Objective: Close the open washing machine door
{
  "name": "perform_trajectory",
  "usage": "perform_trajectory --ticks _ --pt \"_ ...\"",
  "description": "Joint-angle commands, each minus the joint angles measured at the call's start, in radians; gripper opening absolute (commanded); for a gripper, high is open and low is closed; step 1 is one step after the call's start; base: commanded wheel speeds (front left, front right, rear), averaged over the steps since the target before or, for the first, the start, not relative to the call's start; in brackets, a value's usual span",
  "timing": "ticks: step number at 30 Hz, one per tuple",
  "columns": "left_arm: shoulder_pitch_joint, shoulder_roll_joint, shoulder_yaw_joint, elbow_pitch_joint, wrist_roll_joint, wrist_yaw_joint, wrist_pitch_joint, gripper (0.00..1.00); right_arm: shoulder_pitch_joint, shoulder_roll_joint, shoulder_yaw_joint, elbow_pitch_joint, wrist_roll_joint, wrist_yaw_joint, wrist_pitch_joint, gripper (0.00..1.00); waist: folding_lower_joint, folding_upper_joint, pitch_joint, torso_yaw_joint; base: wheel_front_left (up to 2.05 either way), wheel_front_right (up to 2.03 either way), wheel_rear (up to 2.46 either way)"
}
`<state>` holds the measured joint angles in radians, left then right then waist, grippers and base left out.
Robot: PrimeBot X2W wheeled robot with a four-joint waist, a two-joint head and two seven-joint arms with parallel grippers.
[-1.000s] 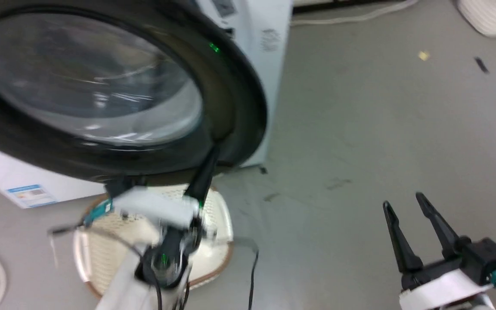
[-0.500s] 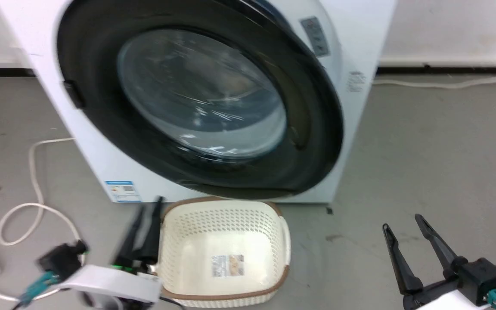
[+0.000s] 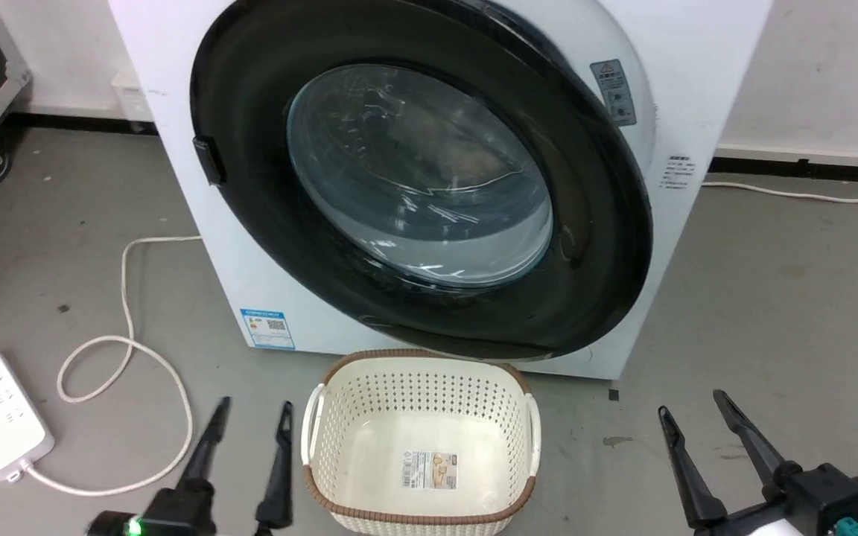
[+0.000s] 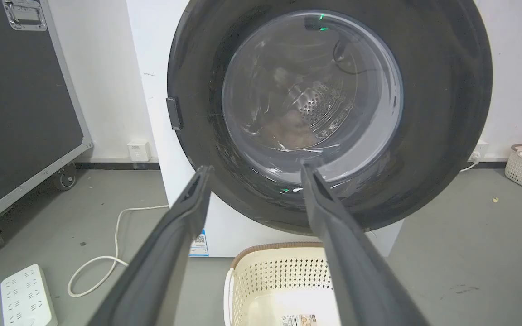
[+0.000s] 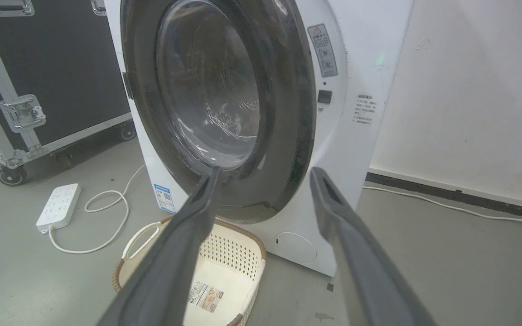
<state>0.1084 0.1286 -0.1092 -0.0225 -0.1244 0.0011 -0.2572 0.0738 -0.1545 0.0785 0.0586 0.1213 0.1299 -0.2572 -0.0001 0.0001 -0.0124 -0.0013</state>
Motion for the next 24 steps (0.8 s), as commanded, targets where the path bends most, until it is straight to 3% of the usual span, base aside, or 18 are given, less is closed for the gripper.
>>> perform_trajectory --ticks 1,2,3,9,18,24 --pt "0.007 -0.003 -0.001 0.004 0.008 0.005 -0.004 1.0 0.01 -0.001 0.007 -0.003 0.0 0.001 -0.005 0.86 0.0001 -0.0001 0.007 0.007 0.0 0.0 0.0" --pt "0.005 -0.006 -0.003 0.009 0.014 0.005 -0.004 1.0 0.007 -0.007 0.016 -0.003 0.002 0.001 -0.005 0.29 0.0001 -0.0001 0.012 0.012 0.0 0.0 0.0" --pt "0.002 -0.01 -0.004 0.012 0.019 0.005 -0.004 1.0 0.002 -0.014 0.024 -0.008 0.002 0.001 -0.005 0.0 0.0001 -0.0001 0.018 0.018 0.0 0.0 0.0" --pt "-0.044 -0.034 -0.013 0.007 0.043 0.026 -0.004 1.0 -0.086 -0.093 0.072 -0.036 0.055 0.001 -0.004 0.0 0.0001 -0.0001 0.114 0.067 0.0 0.0 0.0" --pt "-0.121 -0.064 -0.055 -0.001 0.057 0.051 -0.004 1.0 -0.345 -0.345 0.257 -0.008 0.219 0.001 0.042 0.0 0.0001 -0.0001 0.259 0.146 0.0 0.0 0.0" --pt "-0.163 -0.073 -0.087 0.002 0.054 0.067 -0.004 1.0 -0.51 -0.462 0.306 0.091 0.343 0.001 0.053 0.0 0.0001 -0.0001 0.319 0.189 0.0 0.0 0.0"
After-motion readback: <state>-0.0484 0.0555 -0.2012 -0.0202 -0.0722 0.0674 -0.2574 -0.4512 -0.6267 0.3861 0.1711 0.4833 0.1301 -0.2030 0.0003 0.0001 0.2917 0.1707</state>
